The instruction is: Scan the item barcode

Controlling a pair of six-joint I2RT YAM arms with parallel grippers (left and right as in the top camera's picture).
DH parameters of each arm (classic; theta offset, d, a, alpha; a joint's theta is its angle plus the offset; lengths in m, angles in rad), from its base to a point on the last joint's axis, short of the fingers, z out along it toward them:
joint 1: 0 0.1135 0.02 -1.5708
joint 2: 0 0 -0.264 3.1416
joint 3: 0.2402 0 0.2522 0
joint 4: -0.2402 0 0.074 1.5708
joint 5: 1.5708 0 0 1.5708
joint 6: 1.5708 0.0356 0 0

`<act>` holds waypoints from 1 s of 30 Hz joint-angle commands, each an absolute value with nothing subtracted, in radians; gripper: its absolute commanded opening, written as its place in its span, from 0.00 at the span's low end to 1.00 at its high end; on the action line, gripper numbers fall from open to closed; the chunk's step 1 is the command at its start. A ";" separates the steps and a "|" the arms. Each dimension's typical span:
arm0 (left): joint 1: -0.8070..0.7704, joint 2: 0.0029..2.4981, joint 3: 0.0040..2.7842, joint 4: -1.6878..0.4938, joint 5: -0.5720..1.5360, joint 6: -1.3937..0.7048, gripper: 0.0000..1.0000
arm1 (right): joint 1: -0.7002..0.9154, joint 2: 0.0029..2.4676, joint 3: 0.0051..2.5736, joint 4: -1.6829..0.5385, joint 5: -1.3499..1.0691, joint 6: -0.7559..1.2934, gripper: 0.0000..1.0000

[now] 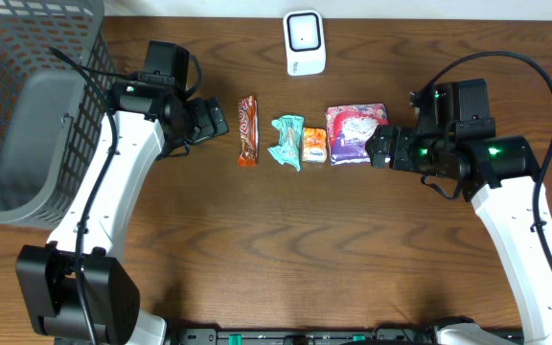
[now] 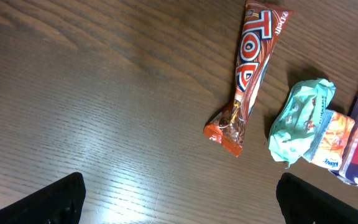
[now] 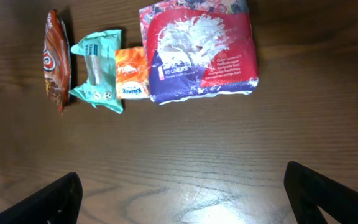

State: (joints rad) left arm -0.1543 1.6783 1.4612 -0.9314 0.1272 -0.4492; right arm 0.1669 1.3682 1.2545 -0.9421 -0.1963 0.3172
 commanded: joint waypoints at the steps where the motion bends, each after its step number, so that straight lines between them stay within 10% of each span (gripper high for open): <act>1: -0.154 1.679 1.470 -0.934 0.115 -0.450 0.98 | 0.172 1.380 1.247 -0.940 -0.220 0.299 0.99; 30: -0.154 1.679 1.470 -0.934 0.115 -0.450 0.98 | 0.172 1.380 1.247 -0.938 -0.082 0.299 0.99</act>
